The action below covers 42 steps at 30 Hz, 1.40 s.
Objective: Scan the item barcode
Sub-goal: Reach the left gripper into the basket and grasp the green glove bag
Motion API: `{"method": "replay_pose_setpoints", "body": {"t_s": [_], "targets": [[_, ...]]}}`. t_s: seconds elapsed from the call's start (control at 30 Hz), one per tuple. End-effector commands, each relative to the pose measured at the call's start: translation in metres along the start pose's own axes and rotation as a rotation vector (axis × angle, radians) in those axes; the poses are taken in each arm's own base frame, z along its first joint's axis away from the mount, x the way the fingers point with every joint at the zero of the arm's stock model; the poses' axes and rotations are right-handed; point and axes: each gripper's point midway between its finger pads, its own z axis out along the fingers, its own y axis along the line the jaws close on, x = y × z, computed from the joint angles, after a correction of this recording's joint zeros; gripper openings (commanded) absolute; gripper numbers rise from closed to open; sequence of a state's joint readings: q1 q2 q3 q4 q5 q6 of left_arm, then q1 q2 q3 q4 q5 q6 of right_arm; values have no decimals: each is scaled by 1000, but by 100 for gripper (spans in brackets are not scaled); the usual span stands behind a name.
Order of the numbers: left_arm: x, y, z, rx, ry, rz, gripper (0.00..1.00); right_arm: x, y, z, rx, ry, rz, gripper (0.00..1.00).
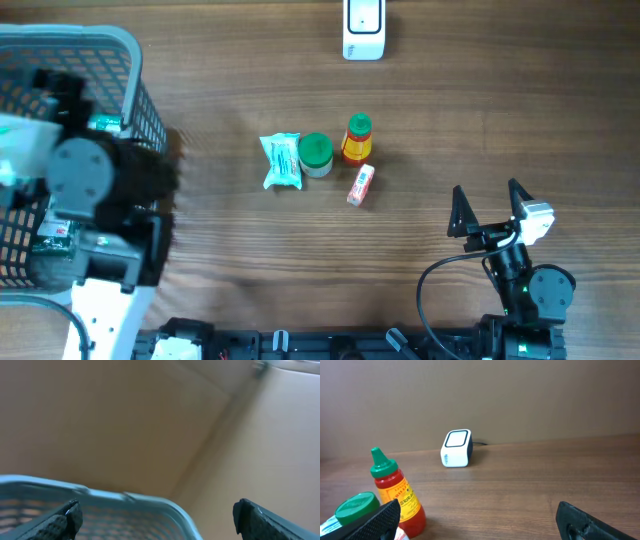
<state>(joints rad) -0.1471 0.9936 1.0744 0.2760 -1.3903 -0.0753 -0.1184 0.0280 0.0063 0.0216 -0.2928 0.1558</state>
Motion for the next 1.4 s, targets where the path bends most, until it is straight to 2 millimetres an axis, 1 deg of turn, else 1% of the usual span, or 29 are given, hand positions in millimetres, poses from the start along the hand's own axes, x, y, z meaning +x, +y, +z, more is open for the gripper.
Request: {"method": "replay_pose_setpoints", "body": {"t_s": [0.0,0.03,0.1,0.13,0.17,0.2,0.23,0.27,0.3,0.33,0.37,0.4,0.43,0.5,0.53,0.6,0.67,0.7,0.77,0.83,0.9,1.1,1.17,1.27,1.3,1.33,1.37], "targets": [[-5,31,33,-183,-79,62,100,-1,-2,0,11,-6,1,100],[-3,38,43,-227,-95,85,100,-1,-2,0,10,-6,0,100],[7,48,59,-300,-107,155,100,-1,-2,0,10,-6,1,100],[18,51,67,-328,-98,214,100,-1,-2,0,11,-6,1,100],[34,49,75,-316,-67,295,100,-1,-2,0,10,-6,0,100],[55,41,83,-257,-10,389,100,-1,-2,0,11,-6,0,100],[93,28,88,-132,108,523,100,-1,-2,0,10,-6,0,100],[130,18,86,4,240,622,100,-1,-2,0,11,-6,1,100],[160,13,82,115,355,674,100,-1,-2,0,10,-6,1,100],[190,9,74,242,492,675,100,-1,-2,0,11,-6,1,100],[207,6,68,328,592,633,100,-1,-2,0,10,-6,0,100],[217,5,64,393,670,592,100,-1,-2,0,11,-6,1,100],[225,6,62,460,757,520,100,-1,-2,0,10,-6,0,100],[229,11,64,521,836,454,100,-1,-2,0,11,-6,1,100],[228,19,68,529,868,422,100,-1,-2,0,10,-6,0,100],[227,37,81,490,892,394,100,-1,-2,0,11,-5,0,100],[234,48,92,456,904,405,100,-1,-2,0,10,-6,1,100],[244,51,95,477,911,469,100,-1,-2,0,11,-6,1,99],[264,58,96,529,937,609,100,-1,-2,0,10,-6,1,100],[291,71,92,598,993,786,100,-1,-2,0,10,-6,1,100],[312,83,89,661,1036,924,100,-1,-2,0,11,-6,0,100],[342,105,86,809,1068,1211,100,-1,-2,0,11,-6,1,100],[349,112,87,810,1082,1250,100,-1,-2,0,11,-6,0,100],[362,120,86,809,1124,1258,100,-1,-2,0,10,-6,1,100],[368,123,84,810,1145,1261,100,-1,-2,0,10,-6,1,100],[379,131,77,818,1200,1270,100,-1,-2,0,11,-5,1,100],[383,133,74,820,1215,1272,100,-1,-2,0,10,-6,1,100]]}}
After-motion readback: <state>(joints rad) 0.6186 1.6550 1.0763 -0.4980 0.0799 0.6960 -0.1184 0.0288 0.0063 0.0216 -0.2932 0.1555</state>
